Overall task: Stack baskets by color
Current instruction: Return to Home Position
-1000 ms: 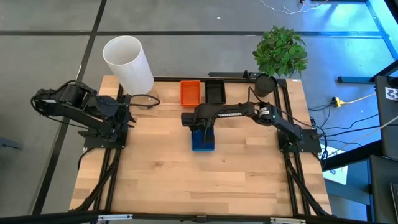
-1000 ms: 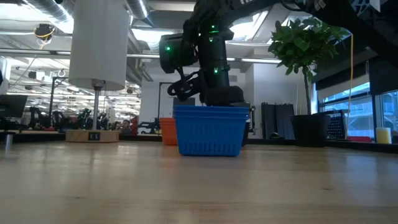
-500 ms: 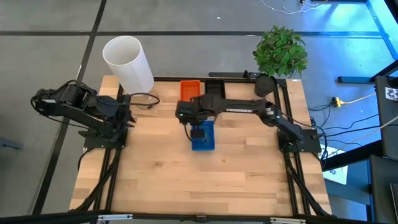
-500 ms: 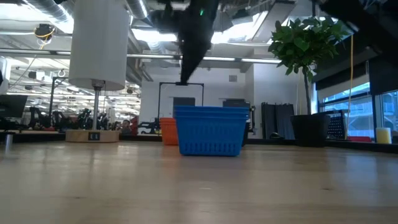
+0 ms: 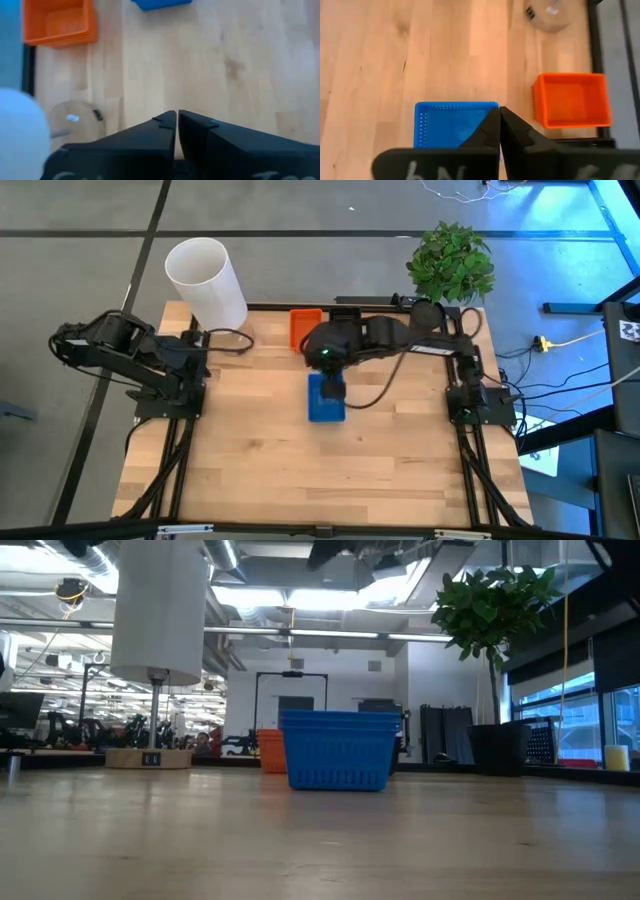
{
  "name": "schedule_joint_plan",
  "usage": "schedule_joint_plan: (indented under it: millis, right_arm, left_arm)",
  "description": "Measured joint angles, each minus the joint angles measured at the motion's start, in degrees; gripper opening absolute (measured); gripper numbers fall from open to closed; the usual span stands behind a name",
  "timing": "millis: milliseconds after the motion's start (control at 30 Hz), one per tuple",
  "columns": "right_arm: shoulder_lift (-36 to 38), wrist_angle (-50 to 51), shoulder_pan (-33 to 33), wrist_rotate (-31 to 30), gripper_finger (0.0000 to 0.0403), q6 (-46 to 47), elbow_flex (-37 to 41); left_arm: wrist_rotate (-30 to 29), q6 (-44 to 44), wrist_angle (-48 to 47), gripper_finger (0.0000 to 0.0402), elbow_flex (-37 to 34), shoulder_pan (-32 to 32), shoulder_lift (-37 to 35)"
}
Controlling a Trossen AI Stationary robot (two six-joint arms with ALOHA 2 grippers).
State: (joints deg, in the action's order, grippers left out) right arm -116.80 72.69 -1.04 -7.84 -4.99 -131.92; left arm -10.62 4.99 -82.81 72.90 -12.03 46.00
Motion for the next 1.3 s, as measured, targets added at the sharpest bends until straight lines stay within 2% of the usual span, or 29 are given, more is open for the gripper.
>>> schedule_joint_plan:
  millis: [233,433,733,967,1133,1300]
  right_arm:
    - [7.53,4.62,-0.20,-0.05,0.0000,-1.14,0.00]
    - [13.63,6.44,-0.15,2.65,0.0000,-0.07,0.00]
    - [19.17,6.51,-0.15,5.95,0.0000,1.16,0.07]
    - [22.19,6.86,-0.17,6.02,0.0000,3.19,0.07]
    - [24.98,9.32,-0.17,6.00,0.0000,7.21,0.09]
    - [28.93,9.50,-0.77,5.61,0.0000,8.94,0.09]
  left_arm:
    - [-2.38,2.56,-0.78,0.0001,0.00,0.02,-6.66]
    - [-3.58,6.57,1.32,0.0000,0.00,0.02,-16.31]
    - [-5.31,6.53,6.16,0.0000,0.00,0.02,-30.05]
    - [-5.61,3.23,7.87,0.0000,-1.63,2.00,-38.87]
    - [-3.51,1.46,10.34,0.0000,-5.39,4.26,-45.81]
    - [-1.71,-1.95,11.26,0.0000,-6.68,6.63,-45.80]
